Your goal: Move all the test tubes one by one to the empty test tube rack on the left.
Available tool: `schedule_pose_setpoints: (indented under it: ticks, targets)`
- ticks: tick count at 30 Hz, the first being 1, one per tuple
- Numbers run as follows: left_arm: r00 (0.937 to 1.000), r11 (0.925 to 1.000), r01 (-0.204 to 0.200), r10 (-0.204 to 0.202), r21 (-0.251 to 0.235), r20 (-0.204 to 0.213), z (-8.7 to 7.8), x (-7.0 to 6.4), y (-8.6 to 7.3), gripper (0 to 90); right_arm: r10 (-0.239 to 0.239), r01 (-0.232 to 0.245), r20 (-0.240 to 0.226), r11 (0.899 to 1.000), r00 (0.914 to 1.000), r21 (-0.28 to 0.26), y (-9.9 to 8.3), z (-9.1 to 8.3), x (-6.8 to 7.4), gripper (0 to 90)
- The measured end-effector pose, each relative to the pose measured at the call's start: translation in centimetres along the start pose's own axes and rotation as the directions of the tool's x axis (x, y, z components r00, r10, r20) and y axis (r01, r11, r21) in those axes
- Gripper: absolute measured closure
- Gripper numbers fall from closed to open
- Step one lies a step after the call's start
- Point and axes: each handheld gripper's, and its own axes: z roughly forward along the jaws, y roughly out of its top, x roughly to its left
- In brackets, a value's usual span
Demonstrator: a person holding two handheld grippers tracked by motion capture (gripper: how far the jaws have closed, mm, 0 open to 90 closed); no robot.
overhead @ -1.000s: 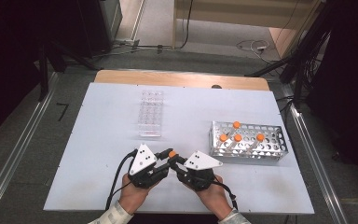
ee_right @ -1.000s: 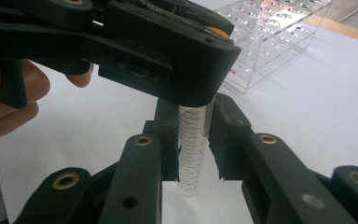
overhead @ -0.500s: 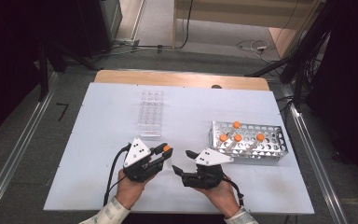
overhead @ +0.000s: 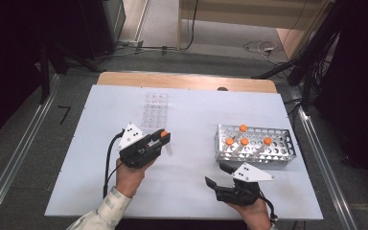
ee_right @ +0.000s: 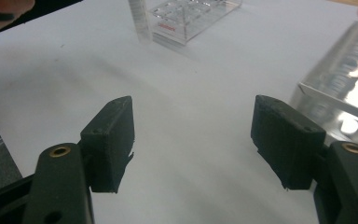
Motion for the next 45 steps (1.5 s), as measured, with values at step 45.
schedule_pose_setpoints:
  ticks: [45]
  targets:
    - [0.9749, 0.9977, 0.019, -0.033, -0.065, -0.220, 4.6, 5.6, 5.3, 70.4, 0.058, -0.057, 0.071, 0.998, 0.9958, -0.011, -1.9, -2.7, -2.5, 28.7]
